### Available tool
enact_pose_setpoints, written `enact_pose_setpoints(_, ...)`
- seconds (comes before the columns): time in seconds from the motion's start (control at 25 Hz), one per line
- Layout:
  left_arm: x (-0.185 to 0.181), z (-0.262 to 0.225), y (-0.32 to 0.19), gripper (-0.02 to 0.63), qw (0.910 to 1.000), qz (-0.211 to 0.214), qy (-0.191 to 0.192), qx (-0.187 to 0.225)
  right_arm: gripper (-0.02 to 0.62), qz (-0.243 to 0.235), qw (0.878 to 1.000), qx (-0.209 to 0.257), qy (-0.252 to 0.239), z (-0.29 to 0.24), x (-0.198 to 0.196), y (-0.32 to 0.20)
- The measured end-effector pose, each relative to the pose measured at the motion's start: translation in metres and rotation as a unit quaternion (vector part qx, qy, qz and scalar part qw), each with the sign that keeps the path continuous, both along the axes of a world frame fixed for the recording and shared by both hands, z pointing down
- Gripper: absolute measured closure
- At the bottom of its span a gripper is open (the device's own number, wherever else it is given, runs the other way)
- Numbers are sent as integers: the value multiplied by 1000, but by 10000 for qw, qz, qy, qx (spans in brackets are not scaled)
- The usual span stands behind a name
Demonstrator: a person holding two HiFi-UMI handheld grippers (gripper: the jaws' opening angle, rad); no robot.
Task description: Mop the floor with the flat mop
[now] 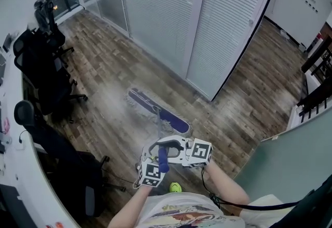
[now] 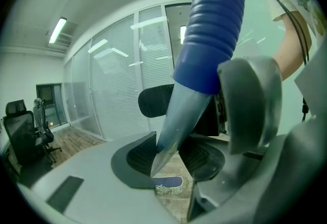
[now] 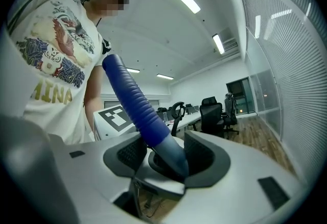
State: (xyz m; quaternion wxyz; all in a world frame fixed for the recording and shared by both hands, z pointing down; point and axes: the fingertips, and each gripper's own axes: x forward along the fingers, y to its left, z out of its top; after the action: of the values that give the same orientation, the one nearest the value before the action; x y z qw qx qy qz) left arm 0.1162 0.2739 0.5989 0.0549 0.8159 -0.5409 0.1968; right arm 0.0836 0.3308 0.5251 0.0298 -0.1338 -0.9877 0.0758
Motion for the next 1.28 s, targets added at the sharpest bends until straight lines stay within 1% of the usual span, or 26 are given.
enact_pose_setpoints(0.24,-52,3,-48,485,9999,27,67,-78,380,26,9999,23,109,5,-53,-48)
enact_pose_setpoints(0.44,-91,1,-92,485,9997,165,104,-149,379,136,9998,-3,163,3,-94,-92)
enact_pose_setpoints(0.76,-157,-3,-155,489,9997,235,33,-31,379,240,9996,90,84,-2,-161,-156)
enact_pose_setpoints(0.88,-171,3,-170,489,9995,292,34,-147,379,235,9996,63,167,5,-177,-171)
enact_pose_setpoints(0.96,-176,6,-180,489,9993,337,23,-150,379,270,9995,62,166,7,-183,-181)
enact_pose_setpoints(1.28,-194,6,-255,491,9992,364,-74,-147,379,308,9995,105,18,7,-200,-256)
